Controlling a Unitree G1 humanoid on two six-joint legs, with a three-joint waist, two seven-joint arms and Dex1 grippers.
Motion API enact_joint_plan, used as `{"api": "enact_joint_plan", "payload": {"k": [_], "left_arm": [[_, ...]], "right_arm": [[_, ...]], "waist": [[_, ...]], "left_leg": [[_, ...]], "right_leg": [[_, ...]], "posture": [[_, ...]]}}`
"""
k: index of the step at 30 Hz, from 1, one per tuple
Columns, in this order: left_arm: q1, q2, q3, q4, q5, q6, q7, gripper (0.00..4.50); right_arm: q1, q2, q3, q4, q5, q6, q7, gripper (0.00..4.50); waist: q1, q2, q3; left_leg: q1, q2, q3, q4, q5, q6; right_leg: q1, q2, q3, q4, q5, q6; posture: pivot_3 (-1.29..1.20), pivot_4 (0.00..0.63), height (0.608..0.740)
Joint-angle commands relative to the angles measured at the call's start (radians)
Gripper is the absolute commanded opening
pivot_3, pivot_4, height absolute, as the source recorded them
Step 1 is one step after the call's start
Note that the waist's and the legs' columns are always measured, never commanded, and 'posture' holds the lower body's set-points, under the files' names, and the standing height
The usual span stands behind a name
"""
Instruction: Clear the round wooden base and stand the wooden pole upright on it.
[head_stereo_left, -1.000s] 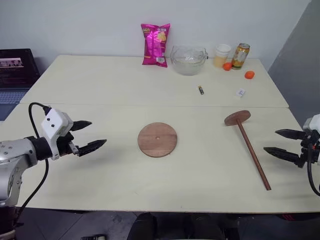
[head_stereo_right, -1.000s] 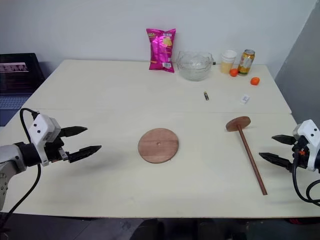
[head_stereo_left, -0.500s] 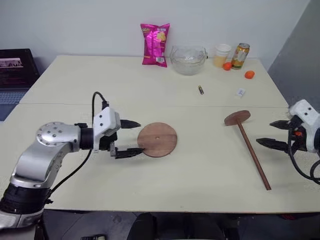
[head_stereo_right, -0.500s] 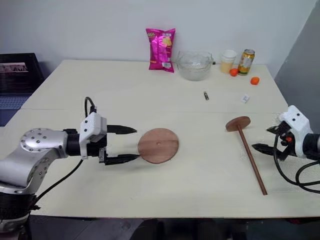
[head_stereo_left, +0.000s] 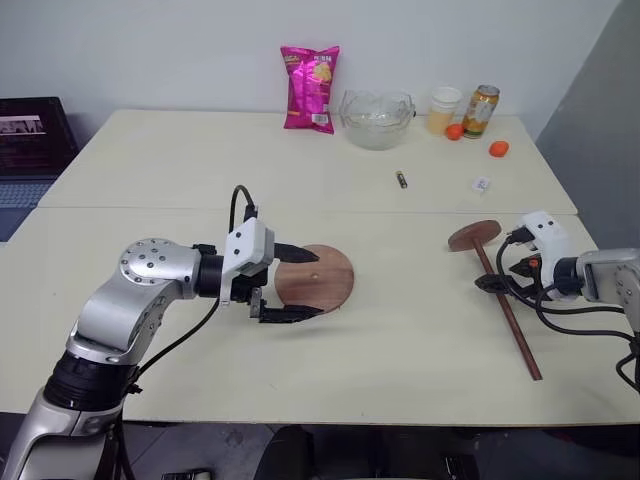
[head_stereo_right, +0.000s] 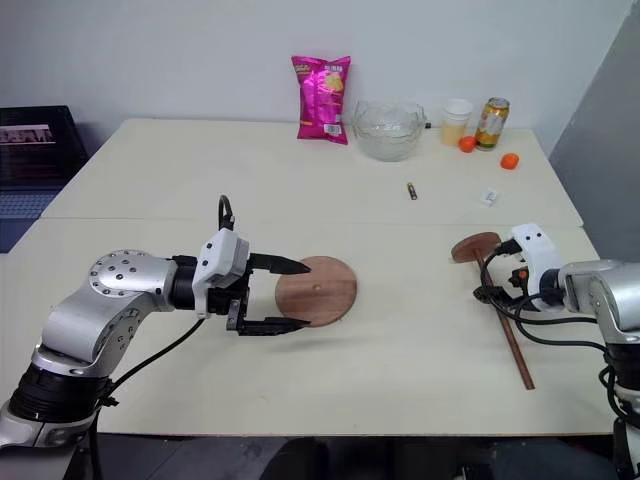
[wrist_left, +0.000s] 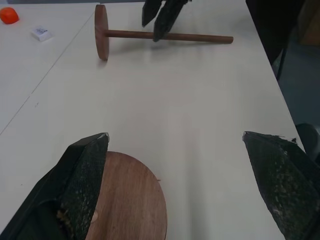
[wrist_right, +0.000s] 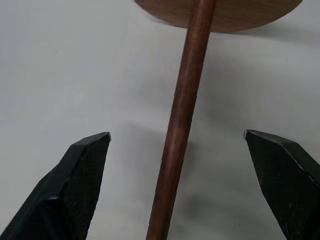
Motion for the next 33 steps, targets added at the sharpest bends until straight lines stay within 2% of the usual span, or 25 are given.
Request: {"api": "enact_joint_plan", "payload": {"k": [1, 13, 17, 28, 33], "left_arm": [[-0.007, -0.006, 0.001, -0.03, 0.0, -0.023, -0.001, 4.5], [0.044, -0.006, 0.012, -0.062, 0.0, -0.032, 0.02, 4.5], [0.062, -0.012, 0.019, -0.075, -0.019, -0.028, 0.02, 4.5], [0.063, -0.014, 0.012, -0.052, -0.008, -0.054, 0.016, 4.5], [0.059, -0.007, 0.01, -0.033, 0.002, -0.068, 0.01, 4.5]], "right_arm": [[-0.069, 0.018, 0.017, 0.045, -0.012, 0.067, -0.031, 4.49], [-0.106, 0.001, 0.109, 0.099, 0.0, 0.109, -0.009, 4.49], [-0.111, 0.002, 0.115, 0.114, 0.001, 0.109, -0.006, 3.85], [-0.142, 0.012, 0.113, 0.155, 0.014, 0.15, 0.004, 1.23], [-0.159, 0.026, 0.099, 0.169, 0.015, 0.181, -0.008, 0.27]], "waist": [[0.0, 0.0, 0.0], [0.0, 0.0, 0.0], [0.0, 0.0, 0.0], [0.0, 0.0, 0.0], [0.0, 0.0, 0.0]], "left_leg": [[0.0, 0.0, 0.0, 0.0, 0.0, 0.0], [0.0, 0.0, 0.0, 0.0, 0.0, 0.0], [-0.001, 0.0, 0.0, 0.0, 0.0, 0.0], [0.0, 0.0, 0.0, 0.0, 0.0, 0.0], [-0.001, 0.0, 0.0, 0.0, 0.0, 0.0]], "right_leg": [[0.0, 0.0, 0.0, 0.0, 0.0, 0.0], [0.0, 0.0, 0.0, 0.0, 0.0, 0.0], [-0.001, 0.0, 0.0, 0.0, 0.0, 0.0], [-0.001, 0.0, 0.0, 0.0, 0.0, 0.0], [-0.001, 0.0, 0.0, 0.0, 0.0, 0.0]], "posture": [[0.0, 0.15, 0.74], [0.0, 0.15, 0.74], [0.0, 0.15, 0.74], [0.0, 0.15, 0.74], [0.0, 0.15, 0.74]]}}
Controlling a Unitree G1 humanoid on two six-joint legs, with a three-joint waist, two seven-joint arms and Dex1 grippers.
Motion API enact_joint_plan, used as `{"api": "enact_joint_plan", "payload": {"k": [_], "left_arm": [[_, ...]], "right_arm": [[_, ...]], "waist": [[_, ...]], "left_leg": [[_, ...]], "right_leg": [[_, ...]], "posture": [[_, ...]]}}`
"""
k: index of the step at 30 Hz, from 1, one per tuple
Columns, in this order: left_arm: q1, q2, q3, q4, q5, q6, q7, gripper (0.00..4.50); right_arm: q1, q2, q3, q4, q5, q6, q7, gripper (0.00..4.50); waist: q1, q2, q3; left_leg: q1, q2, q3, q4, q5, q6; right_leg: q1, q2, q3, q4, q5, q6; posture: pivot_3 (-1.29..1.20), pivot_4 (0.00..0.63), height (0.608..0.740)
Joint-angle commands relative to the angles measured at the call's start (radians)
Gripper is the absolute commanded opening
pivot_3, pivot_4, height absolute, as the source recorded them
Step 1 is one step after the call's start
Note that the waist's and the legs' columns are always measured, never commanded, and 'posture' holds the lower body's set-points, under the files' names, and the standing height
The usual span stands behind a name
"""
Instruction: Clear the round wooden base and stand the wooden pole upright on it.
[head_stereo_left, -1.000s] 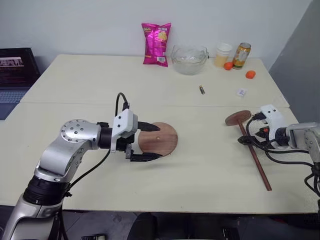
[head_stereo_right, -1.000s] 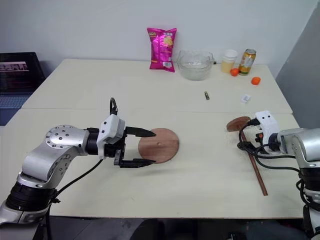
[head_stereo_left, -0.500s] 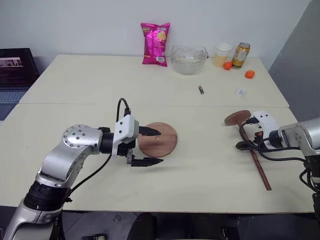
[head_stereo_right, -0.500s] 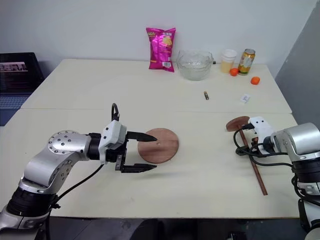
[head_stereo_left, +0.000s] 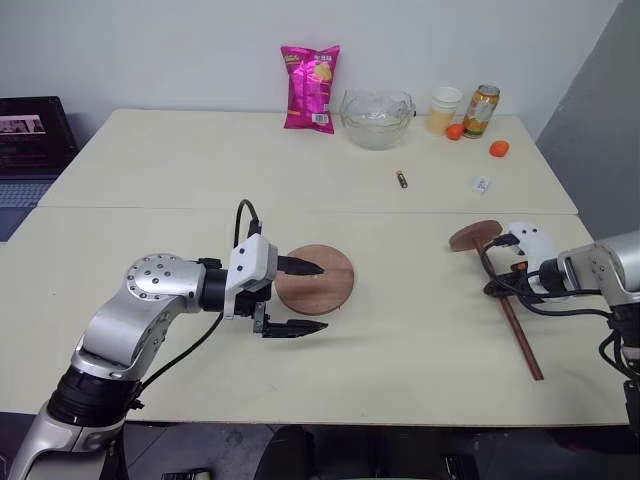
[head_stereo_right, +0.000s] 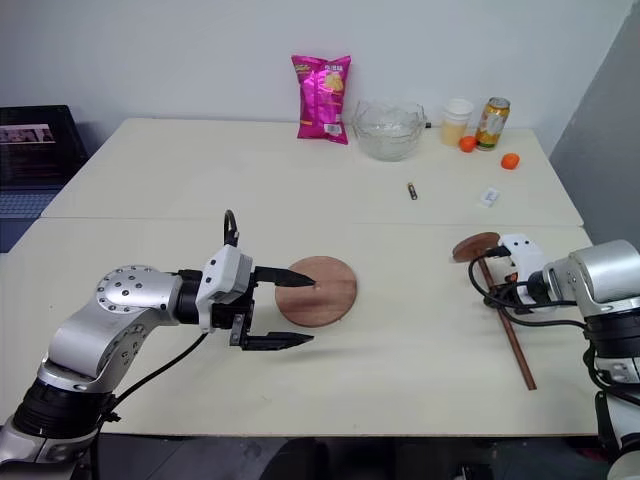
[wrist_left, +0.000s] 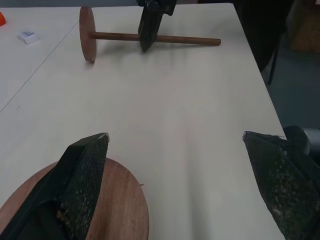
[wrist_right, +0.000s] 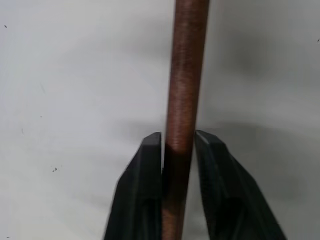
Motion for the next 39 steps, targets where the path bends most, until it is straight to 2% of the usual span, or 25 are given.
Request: {"api": "enact_joint_plan", "payload": {"k": [1, 7, 10, 12, 17, 22, 26, 29, 34, 39], "left_arm": [[-0.016, 0.003, 0.016, 0.005, 0.008, -0.027, -0.005, 4.5], [-0.003, 0.018, 0.04, 0.005, -0.004, 0.002, 0.004, 4.5], [0.021, 0.036, 0.08, 0.012, -0.008, 0.011, 0.019, 4.5], [0.059, 0.059, 0.147, 0.027, -0.011, 0.018, 0.044, 4.5], [0.143, 0.079, 0.265, 0.041, -0.017, 0.007, 0.083, 4.5], [0.245, 0.099, 0.363, 0.024, -0.04, -0.002, 0.071, 4.5], [0.347, 0.111, 0.464, 0.035, -0.058, -0.009, 0.052, 4.5], [0.397, 0.116, 0.489, 0.037, -0.057, -0.014, 0.044, 4.5], [0.389, 0.107, 0.46, 0.03, -0.061, 0.026, 0.075, 4.5], [0.353, 0.11, 0.43, 0.035, -0.059, 0.043, 0.093, 4.5]], "right_arm": [[-0.031, 0.011, -0.031, 0.003, 0.007, 0.03, -0.009, 0.25], [-0.079, 0.059, -0.139, 0.012, 0.036, 0.072, -0.022, 0.25], [-0.093, 0.105, -0.237, -0.045, 0.079, 0.073, -0.037, 0.25], [-0.076, 0.151, -0.281, -0.208, 0.113, -0.01, -0.028, 0.25], [-0.044, 0.311, -0.328, -0.461, 0.171, -0.178, -0.05, 0.25], [0.002, 0.461, -0.271, -0.537, 0.15, -0.452, -0.054, 0.25], [0.041, 0.628, -0.126, -0.438, 0.048, -0.867, -0.006, 0.25], [0.044, 0.747, -0.049, -0.345, 0.0, -1.05, -0.004, 0.25], [0.052, 0.847, 0.036, -0.191, -0.065, -1.25, 0.012, 0.25], [0.051, 0.874, 0.083, -0.094, -0.101, -1.355, 0.046, 0.25]], "waist": [[0.0, 0.0, 0.0], [-0.002, 0.0, 0.0], [-0.001, 0.0, 0.0], [-0.006, 0.0, 0.0], [-0.01, 0.0, 0.0], [-0.014, 0.0, 0.0], [-0.015, -0.002, -0.001], [-0.027, -0.001, -0.001], [-0.022, -0.002, -0.001], [-0.024, -0.002, -0.001]], "left_leg": [[0.0, 0.0, 0.0, 0.0, 0.0, 0.0], [0.0, 0.0, 0.0, 0.0, 0.0, 0.0], [-0.001, 0.0, 0.0, 0.0, 0.0, 0.0], [-0.001, 0.0, 0.0, 0.0, 0.0, 0.0], [-0.003, 0.001, -0.001, -0.002, 0.0, 0.0], [-0.004, 0.001, -0.001, -0.001, 0.0, 0.0], [-0.003, 0.0, -0.001, -0.001, 0.0, 0.0], [-0.002, 0.001, 0.0, -0.002, 0.0, 0.0], [-0.002, 0.0, 0.0, -0.001, 0.0, 0.0], [-0.002, 0.0, 0.0, -0.001, 0.0, 0.0]], "right_leg": [[0.0, 0.0, 0.0, 0.0, 0.0, 0.0], [0.0, 0.0, 0.0, 0.0, 0.0, 0.0], [-0.001, 0.0, 0.0, 0.0, 0.0, 0.0], [-0.001, 0.0, 0.0, 0.0, 0.0, 0.0], [-0.005, 0.001, 0.001, 0.001, 0.0, 0.0], [-0.006, 0.001, 0.001, 0.001, 0.0, 0.0], [-0.006, 0.0, 0.001, 0.001, 0.0, 0.0], [-0.006, 0.0, 0.001, 0.002, 0.0, 0.0], [-0.006, 0.0, 0.001, 0.003, 0.0, 0.0], [-0.006, 0.0, 0.001, 0.003, 0.0, 0.0]], "posture": [[0.0, 0.15, 0.74], [0.0, 0.15, 0.74], [0.0, 0.15, 0.74], [0.0, 0.15, 0.74], [0.0, 0.15, 0.74], [0.0, 0.15, 0.74], [0.0, 0.15, 0.74], [0.0, 0.15, 0.74], [0.0, 0.15, 0.74], [0.0, 0.15, 0.74]]}}
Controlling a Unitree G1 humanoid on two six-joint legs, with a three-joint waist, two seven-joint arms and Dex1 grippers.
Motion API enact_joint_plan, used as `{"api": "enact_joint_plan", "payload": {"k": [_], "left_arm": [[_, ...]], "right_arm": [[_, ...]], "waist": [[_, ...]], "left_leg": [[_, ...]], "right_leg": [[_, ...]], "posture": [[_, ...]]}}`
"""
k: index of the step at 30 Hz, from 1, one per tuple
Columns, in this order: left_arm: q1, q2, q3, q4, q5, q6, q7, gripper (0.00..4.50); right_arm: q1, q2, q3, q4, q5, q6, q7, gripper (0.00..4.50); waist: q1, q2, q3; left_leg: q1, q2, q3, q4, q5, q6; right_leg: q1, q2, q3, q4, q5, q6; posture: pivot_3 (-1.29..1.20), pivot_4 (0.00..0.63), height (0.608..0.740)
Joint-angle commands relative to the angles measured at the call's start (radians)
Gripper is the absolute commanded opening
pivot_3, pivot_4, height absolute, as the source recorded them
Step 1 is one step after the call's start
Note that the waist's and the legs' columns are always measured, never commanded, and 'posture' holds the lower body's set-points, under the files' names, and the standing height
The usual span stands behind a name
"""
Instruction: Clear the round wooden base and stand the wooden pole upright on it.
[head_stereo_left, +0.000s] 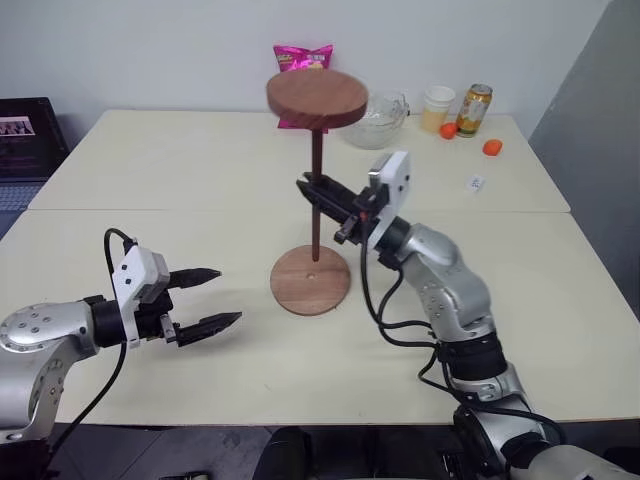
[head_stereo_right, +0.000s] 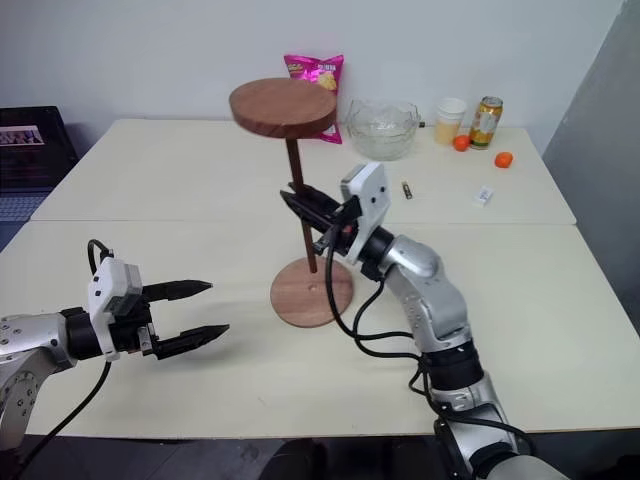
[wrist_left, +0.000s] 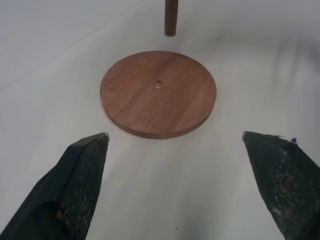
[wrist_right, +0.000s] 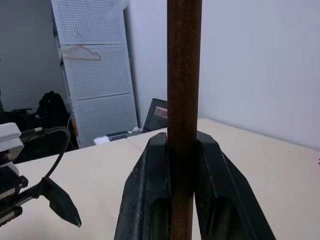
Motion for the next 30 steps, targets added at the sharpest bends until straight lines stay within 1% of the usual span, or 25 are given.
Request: {"api": "enact_joint_plan", "payload": {"k": [1, 5, 10, 20, 30], "left_arm": [[-0.031, 0.013, -0.004, -0.006, -0.013, 0.004, 0.004, 4.5], [-0.061, 0.015, -0.032, 0.001, -0.007, 0.011, 0.005, 4.5], [-0.078, 0.028, -0.052, 0.03, 0.009, 0.002, -0.012, 4.5], [-0.146, 0.036, -0.133, 0.059, 0.038, -0.012, -0.033, 4.5], [-0.137, 0.058, -0.133, 0.058, 0.049, -0.016, -0.052, 4.5]], "right_arm": [[-0.008, 0.014, 0.021, 0.031, -0.019, -0.095, 0.03, 0.25], [-0.014, 0.037, 0.024, 0.08, -0.032, -0.151, 0.022, 0.25], [0.002, 0.053, 0.046, 0.093, -0.034, -0.168, 0.036, 0.25], [-0.007, 0.052, 0.067, 0.177, -0.068, -0.226, 0.057, 0.25], [-0.016, 0.061, 0.048, 0.245, -0.082, -0.282, 0.05, 0.25]], "waist": [[-0.001, 0.0, 0.0], [-0.002, 0.0, 0.0], [-0.003, 0.0, 0.0], [-0.002, 0.0, 0.0], [-0.003, 0.0, 0.0]], "left_leg": [[0.0, 0.0, 0.0, 0.0, 0.0, 0.0], [0.0, 0.0, 0.0, 0.0, 0.0, 0.0], [0.0, 0.0, 0.0, 0.0, 0.0, 0.0], [0.0, 0.0, 0.0, 0.0, 0.0, 0.0], [0.0, 0.0, 0.0, 0.0, 0.0, 0.0]], "right_leg": [[0.0, 0.0, 0.0, 0.0, 0.0, 0.0], [0.0, 0.0, 0.0, 0.0, 0.0, 0.0], [-0.001, 0.0, 0.0, 0.001, 0.0, 0.0], [-0.001, 0.0, 0.0, 0.001, 0.0, 0.0], [-0.001, 0.0, 0.001, 0.002, 0.0, 0.0]], "posture": [[0.0, 0.15, 0.74], [0.0, 0.15, 0.74], [0.0, 0.15, 0.74], [0.0, 0.15, 0.74], [0.0, 0.15, 0.74]]}}
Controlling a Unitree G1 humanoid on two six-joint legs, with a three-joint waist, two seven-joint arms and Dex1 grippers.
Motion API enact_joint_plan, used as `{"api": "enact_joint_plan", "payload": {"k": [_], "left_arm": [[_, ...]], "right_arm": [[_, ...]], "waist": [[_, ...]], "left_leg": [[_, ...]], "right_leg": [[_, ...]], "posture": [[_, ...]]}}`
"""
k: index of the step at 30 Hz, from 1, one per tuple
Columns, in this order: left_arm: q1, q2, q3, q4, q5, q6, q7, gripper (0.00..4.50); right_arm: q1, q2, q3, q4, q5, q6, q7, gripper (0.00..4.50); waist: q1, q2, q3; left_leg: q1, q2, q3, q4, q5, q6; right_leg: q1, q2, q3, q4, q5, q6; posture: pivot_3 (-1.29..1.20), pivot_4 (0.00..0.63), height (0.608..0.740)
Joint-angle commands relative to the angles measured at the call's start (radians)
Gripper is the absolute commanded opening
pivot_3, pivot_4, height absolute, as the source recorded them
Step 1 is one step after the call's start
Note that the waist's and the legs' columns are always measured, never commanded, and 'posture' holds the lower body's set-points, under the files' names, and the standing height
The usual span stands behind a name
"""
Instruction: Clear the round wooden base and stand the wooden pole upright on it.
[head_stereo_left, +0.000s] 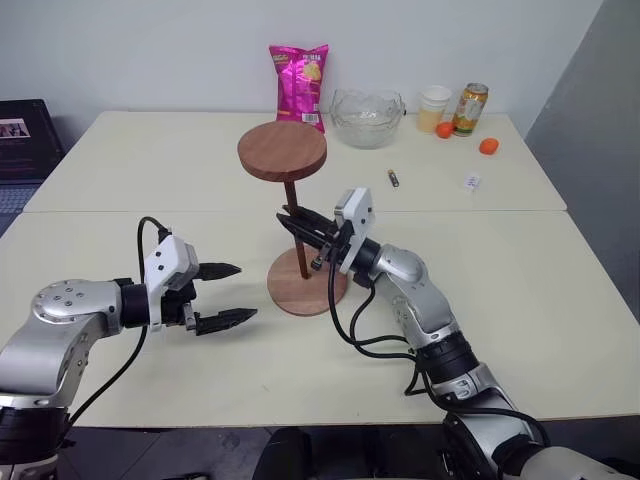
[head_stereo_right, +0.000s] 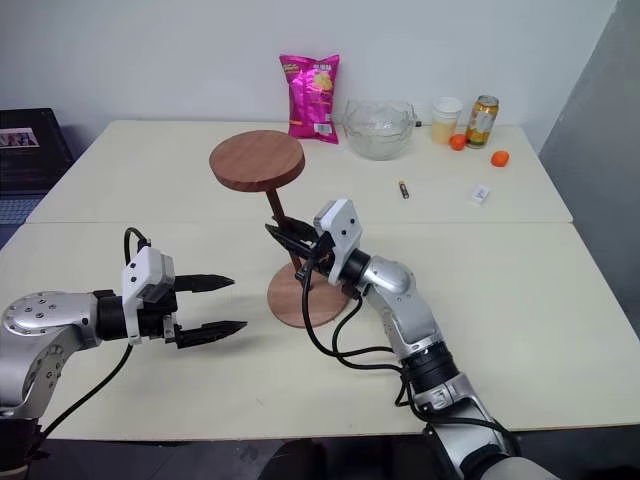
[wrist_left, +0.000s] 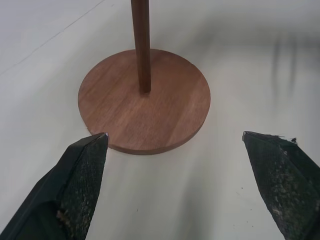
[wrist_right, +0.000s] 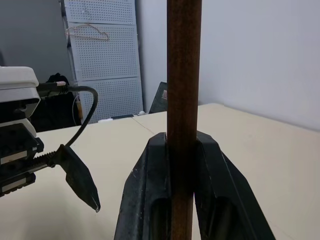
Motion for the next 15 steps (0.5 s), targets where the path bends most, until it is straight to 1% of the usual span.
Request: {"api": "enact_joint_plan", "payload": {"k": [1, 15], "left_arm": [[0.002, 0.021, 0.014, -0.015, 0.002, -0.015, -0.008, 4.5], [-0.014, 0.019, 0.001, -0.002, 0.006, -0.022, -0.009, 4.5]], "right_arm": [[-0.013, 0.015, -0.014, -0.006, 0.004, -0.043, 0.005, 0.25], [0.004, -0.005, -0.01, 0.027, -0.012, -0.064, 0.016, 0.25]], "waist": [[0.0, 0.0, 0.0], [0.0, 0.0, 0.0]], "left_leg": [[0.0, 0.0, 0.0, 0.0, 0.0, 0.0], [0.0, 0.0, 0.0, 0.0, 0.0, 0.0]], "right_leg": [[0.0, 0.0, 0.0, 0.0, 0.0, 0.0], [0.0, 0.0, 0.0, 0.0, 0.0, 0.0]], "posture": [[0.0, 0.15, 0.74], [0.0, 0.15, 0.74]]}}
